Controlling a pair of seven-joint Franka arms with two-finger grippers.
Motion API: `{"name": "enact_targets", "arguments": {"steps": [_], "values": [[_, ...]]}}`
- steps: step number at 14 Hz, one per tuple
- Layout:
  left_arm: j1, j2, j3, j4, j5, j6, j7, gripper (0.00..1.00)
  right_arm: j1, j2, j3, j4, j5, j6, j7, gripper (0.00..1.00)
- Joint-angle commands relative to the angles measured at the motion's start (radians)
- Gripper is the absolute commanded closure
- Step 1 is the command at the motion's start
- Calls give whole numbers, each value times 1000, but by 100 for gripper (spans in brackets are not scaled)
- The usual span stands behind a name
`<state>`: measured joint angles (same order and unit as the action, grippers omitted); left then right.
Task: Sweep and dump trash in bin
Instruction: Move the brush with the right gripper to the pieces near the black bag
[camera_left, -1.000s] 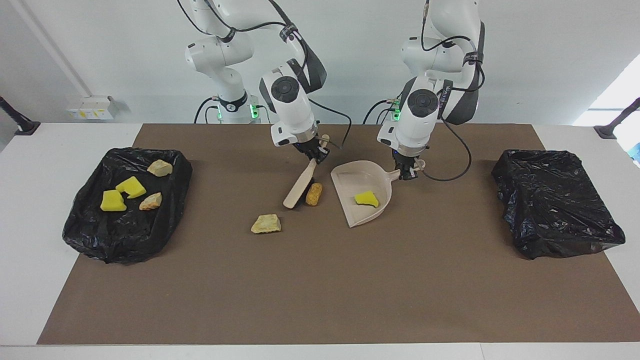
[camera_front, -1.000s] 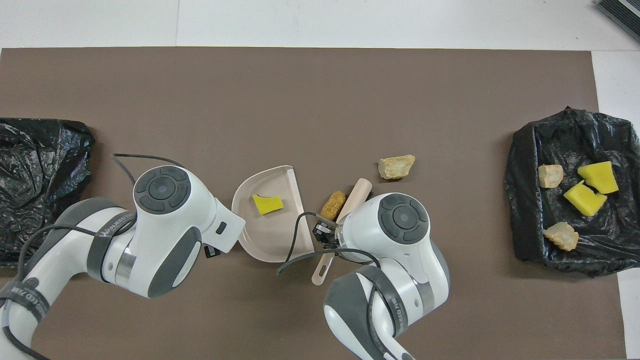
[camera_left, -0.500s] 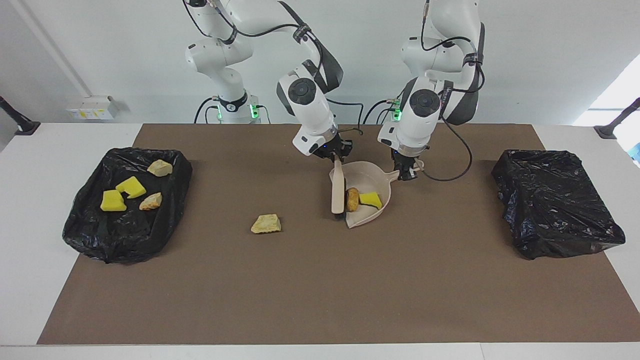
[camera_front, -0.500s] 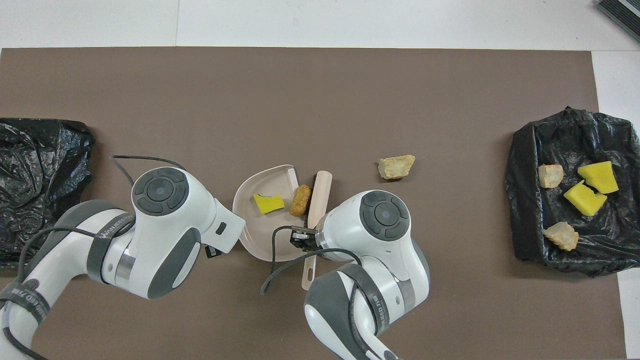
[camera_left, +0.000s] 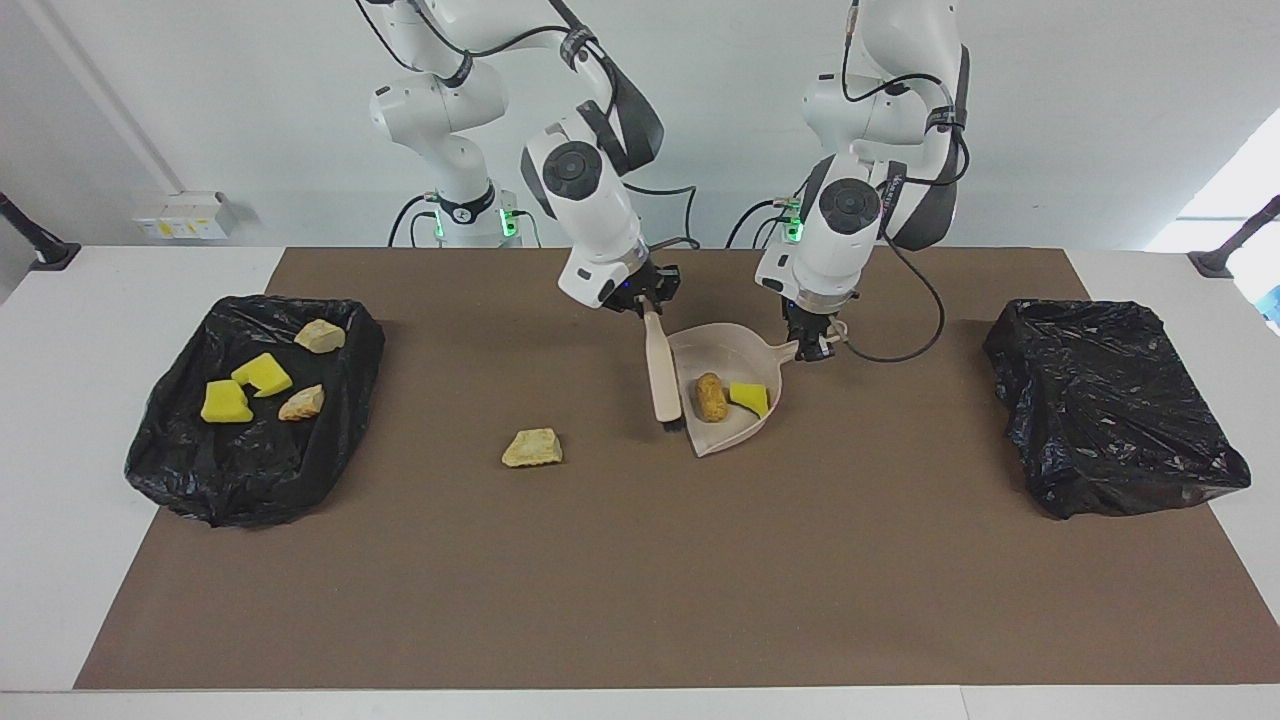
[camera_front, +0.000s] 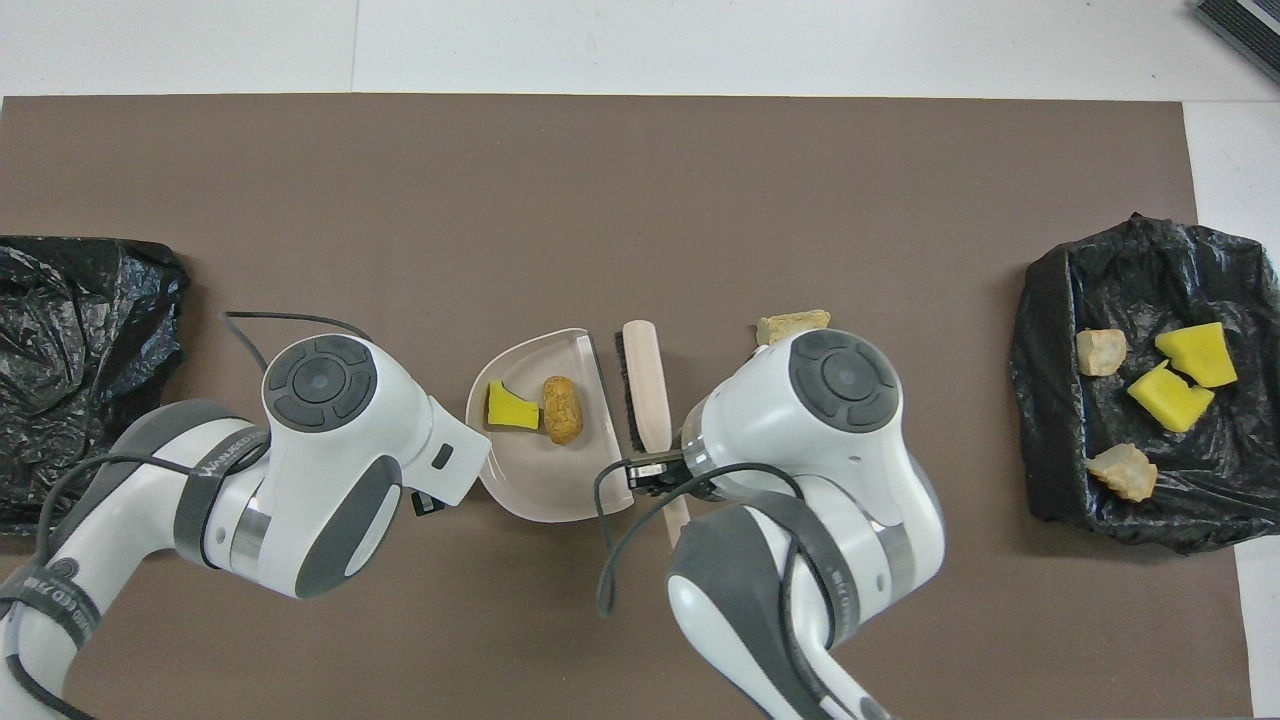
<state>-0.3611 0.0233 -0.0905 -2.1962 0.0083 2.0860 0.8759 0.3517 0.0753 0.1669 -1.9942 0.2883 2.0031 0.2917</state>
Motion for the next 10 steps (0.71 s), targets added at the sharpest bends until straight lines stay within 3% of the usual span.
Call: {"name": "enact_targets", "arguments": {"steps": [1,5,10], "values": [[-1,-31,3,-37,-11,32,-20,100,-78,-14,9,-9,-104,-12,-35,100],[-1,-31,3,-37,-11,32,-23,100,-207,-12,10,-32,-302,-18,-59,100],[-1,-31,3,-37,-11,32,-23,100,-367,-11,13,-87,-376,0,-187,100]]}}
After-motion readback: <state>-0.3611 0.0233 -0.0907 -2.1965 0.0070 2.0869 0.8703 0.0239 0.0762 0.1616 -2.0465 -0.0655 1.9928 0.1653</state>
